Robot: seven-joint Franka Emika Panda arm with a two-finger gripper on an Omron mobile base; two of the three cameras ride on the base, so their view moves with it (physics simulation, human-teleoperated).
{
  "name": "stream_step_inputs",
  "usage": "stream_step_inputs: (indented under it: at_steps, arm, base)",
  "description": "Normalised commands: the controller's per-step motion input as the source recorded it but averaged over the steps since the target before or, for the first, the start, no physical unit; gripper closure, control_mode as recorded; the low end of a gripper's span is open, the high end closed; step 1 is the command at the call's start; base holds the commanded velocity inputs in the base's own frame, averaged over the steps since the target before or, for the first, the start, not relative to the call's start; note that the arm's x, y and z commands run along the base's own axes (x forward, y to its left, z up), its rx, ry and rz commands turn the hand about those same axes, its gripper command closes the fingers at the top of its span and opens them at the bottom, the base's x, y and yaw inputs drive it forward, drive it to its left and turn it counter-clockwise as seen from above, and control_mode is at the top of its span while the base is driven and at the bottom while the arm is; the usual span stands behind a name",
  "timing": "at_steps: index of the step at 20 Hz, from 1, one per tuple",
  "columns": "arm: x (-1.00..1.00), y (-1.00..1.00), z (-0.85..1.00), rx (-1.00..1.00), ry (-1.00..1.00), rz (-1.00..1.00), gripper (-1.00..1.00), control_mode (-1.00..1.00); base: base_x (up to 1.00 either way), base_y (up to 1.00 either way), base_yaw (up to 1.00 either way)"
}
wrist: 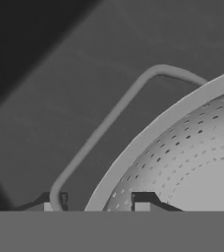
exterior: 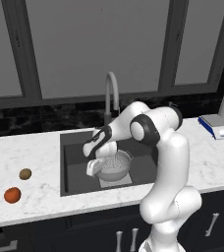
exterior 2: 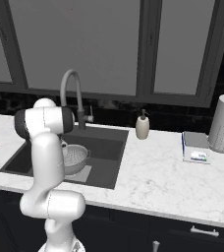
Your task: Put the colander in the sink, put the orange, kiwi in the colander, and turn on the sink faucet and pour water over the colander.
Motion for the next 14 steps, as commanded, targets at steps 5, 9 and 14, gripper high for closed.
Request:
stream_step_inputs:
  at_steps: [5, 9, 14]
  arm:
    - [0.00, -0.13, 0.00, 0.00, 0.00, 0.00, 1.00, -1.00]
    - [0.00, 0.00, 0.00, 0.00, 0.00, 0.00, 1.00, -1.00]
    - [0.00, 0.00, 0.00, 0.00, 0.00, 0.00, -1.00, -1.00]
  base:
    - [0.00, 0.00, 0.00]
    - [0.00, 0.00, 0.00]
    - [0.00, 0.00, 0.00]
